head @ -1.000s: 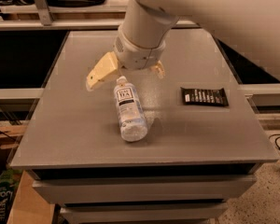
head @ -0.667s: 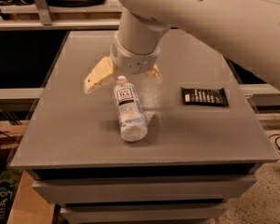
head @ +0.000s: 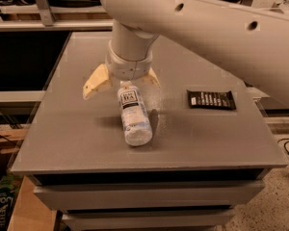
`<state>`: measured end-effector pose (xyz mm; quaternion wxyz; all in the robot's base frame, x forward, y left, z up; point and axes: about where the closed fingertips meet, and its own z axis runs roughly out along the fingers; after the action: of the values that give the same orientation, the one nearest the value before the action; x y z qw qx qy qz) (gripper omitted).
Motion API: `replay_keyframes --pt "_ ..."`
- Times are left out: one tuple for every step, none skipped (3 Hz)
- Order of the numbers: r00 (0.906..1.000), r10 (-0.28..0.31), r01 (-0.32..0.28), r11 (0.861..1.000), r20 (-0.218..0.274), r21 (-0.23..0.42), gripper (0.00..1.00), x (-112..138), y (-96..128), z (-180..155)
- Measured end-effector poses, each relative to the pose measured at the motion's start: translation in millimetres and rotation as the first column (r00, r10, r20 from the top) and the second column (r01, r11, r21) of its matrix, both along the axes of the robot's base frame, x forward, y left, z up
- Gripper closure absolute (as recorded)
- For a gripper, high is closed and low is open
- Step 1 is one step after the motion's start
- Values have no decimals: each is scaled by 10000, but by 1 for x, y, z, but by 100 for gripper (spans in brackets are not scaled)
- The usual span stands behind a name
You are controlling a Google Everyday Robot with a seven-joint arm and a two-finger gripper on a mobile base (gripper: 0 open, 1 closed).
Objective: Place blue plastic bottle upright
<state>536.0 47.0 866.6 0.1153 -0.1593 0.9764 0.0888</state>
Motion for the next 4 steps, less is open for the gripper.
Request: replay_keyframes --pt "9997 -109 108 9999 -207 -86 0 3 4 -12" --pt "9991 -195 195 9998 -374 -20 19 2 5 -23" --pt "9985 -190 204 9994 -505 285 41 0 5 -30" --pt "9986 -88 115 9986 -523 518 65 -1 6 -30"
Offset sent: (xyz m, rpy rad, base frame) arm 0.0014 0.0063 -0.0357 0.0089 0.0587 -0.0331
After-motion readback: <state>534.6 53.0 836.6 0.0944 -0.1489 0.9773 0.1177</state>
